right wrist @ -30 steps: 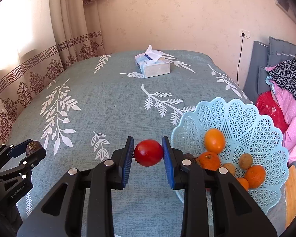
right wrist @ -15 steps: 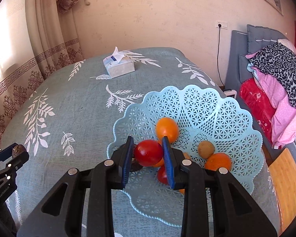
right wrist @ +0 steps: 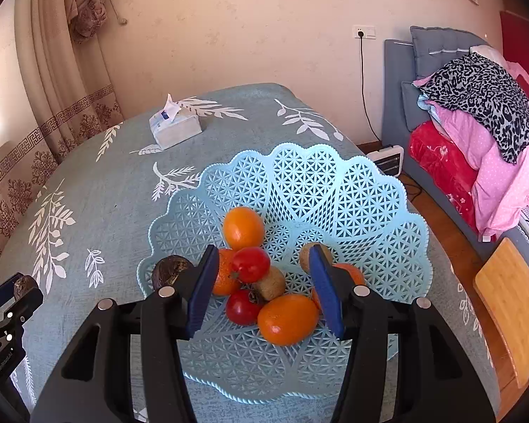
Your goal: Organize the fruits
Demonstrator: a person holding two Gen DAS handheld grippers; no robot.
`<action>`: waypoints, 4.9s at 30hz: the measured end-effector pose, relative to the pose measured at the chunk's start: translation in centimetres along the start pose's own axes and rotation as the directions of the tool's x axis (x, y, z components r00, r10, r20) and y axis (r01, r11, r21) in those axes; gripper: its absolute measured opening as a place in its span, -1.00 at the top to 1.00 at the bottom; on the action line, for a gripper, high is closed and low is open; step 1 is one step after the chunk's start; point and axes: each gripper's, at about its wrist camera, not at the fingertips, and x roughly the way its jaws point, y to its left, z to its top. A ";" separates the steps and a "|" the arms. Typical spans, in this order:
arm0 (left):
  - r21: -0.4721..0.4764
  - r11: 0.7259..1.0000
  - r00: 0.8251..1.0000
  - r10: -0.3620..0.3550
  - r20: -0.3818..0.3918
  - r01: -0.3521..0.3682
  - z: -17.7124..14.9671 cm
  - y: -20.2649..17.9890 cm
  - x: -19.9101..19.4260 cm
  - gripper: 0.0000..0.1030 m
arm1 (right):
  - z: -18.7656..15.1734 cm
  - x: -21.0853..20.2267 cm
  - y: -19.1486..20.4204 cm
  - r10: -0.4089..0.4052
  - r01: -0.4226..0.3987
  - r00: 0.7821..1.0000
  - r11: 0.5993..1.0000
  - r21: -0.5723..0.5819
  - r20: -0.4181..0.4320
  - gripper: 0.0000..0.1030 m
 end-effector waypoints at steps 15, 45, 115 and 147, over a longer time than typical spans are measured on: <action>0.095 0.995 0.999 -0.039 0.027 0.036 1.9 -4.6 0.2 0.16 | -0.3 -1.2 -2.1 -0.062 0.061 0.997 0.998 0.020 0.054 -0.32; 0.085 0.922 0.922 -0.384 0.053 0.379 8.5 -12.4 2.8 -0.42 | -0.5 -2.8 -6.4 -0.155 0.137 0.979 0.981 0.139 0.133 -0.66; 0.105 0.988 0.984 0.100 0.146 -0.116 2.8 -9.6 -0.5 -0.90 | -5.6 -4.5 -0.6 -0.170 0.185 0.974 0.978 -0.093 0.150 -0.94; 0.119 0.985 0.982 0.107 0.156 -0.126 2.6 -10.1 -0.6 -0.90 | -5.7 -4.2 -0.7 -0.165 0.178 0.977 0.980 -0.093 0.134 -0.94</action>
